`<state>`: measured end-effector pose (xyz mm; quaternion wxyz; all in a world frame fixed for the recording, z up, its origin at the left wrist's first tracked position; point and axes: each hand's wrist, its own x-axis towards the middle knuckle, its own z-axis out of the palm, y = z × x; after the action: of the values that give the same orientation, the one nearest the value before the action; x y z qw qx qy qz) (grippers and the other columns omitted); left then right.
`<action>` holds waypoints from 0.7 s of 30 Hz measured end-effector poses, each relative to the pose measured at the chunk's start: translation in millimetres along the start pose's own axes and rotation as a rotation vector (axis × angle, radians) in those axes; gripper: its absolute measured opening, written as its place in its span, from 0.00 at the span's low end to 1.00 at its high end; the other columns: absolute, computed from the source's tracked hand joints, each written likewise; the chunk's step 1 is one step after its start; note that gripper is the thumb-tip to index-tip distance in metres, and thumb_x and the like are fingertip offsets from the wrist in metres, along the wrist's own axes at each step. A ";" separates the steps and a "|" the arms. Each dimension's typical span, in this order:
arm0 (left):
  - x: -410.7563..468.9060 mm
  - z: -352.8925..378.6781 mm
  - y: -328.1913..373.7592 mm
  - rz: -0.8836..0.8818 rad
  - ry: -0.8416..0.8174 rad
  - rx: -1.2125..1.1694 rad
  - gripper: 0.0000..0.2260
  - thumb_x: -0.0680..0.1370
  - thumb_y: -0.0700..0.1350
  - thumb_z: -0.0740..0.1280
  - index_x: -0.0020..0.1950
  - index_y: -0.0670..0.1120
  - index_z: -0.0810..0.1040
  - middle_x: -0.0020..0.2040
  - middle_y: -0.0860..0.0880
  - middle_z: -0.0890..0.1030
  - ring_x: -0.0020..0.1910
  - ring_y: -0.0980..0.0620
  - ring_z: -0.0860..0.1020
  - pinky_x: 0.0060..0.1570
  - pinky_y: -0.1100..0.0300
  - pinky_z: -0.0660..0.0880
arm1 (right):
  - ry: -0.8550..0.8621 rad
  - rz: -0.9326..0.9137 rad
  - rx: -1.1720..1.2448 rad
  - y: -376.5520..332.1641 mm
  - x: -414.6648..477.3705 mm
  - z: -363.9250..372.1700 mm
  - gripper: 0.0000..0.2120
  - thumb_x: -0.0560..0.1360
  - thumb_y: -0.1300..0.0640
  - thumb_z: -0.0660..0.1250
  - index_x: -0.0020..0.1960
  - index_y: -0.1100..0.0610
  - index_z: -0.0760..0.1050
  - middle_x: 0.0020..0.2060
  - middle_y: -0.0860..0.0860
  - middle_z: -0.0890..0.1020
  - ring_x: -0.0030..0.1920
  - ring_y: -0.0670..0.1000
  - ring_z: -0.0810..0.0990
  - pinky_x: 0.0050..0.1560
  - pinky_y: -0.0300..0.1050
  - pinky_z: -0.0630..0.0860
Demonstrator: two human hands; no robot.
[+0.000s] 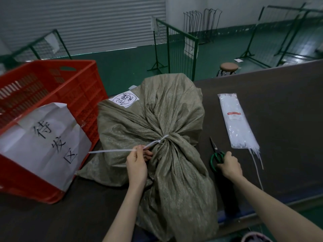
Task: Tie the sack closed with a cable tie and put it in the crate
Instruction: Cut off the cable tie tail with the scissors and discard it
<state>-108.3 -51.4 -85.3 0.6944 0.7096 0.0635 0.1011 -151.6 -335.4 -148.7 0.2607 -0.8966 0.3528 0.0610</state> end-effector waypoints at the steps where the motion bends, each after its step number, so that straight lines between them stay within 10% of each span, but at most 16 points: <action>1: -0.2 0.3 0.2 0.000 0.001 -0.003 0.15 0.82 0.41 0.55 0.39 0.43 0.76 0.32 0.46 0.78 0.27 0.61 0.74 0.31 0.69 0.71 | -0.002 0.018 0.044 -0.3 0.4 -0.7 0.19 0.71 0.57 0.71 0.52 0.62 0.63 0.57 0.66 0.75 0.57 0.68 0.75 0.52 0.54 0.72; 4: -0.5 0.7 0.7 0.001 0.003 -0.012 0.16 0.82 0.40 0.55 0.38 0.44 0.75 0.32 0.46 0.77 0.26 0.62 0.74 0.31 0.70 0.71 | -0.006 0.151 0.294 -0.5 5.5 -4.5 0.23 0.67 0.56 0.74 0.53 0.64 0.67 0.52 0.65 0.77 0.53 0.64 0.78 0.49 0.50 0.72; 8: -0.9 0.8 2.5 0.007 -0.001 -0.017 0.16 0.82 0.40 0.55 0.38 0.44 0.75 0.32 0.46 0.77 0.26 0.62 0.74 0.31 0.70 0.71 | -0.119 0.248 0.871 -10.1 3.2 -11.7 0.09 0.68 0.61 0.71 0.36 0.61 0.70 0.27 0.57 0.74 0.22 0.49 0.73 0.24 0.38 0.67; 12: -4.3 -0.3 3.0 0.028 0.001 0.030 0.16 0.83 0.42 0.55 0.38 0.45 0.75 0.32 0.47 0.78 0.28 0.62 0.74 0.33 0.69 0.72 | -0.136 0.161 1.084 -30.9 -15.1 -21.8 0.17 0.72 0.69 0.65 0.59 0.61 0.66 0.39 0.56 0.75 0.35 0.51 0.74 0.32 0.44 0.71; 21: -1.4 -2.5 7.4 -0.004 -0.023 0.005 0.17 0.82 0.43 0.56 0.37 0.42 0.75 0.32 0.46 0.77 0.27 0.60 0.75 0.33 0.65 0.72 | -0.322 -0.473 1.406 -85.0 -79.0 -70.3 0.30 0.64 0.70 0.71 0.64 0.65 0.65 0.38 0.56 0.75 0.36 0.51 0.76 0.40 0.45 0.75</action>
<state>-110.6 -49.5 -78.0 0.6935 0.7124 0.0570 0.0914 -159.1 -271.5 -29.2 0.8253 -0.5510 0.0646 -0.1057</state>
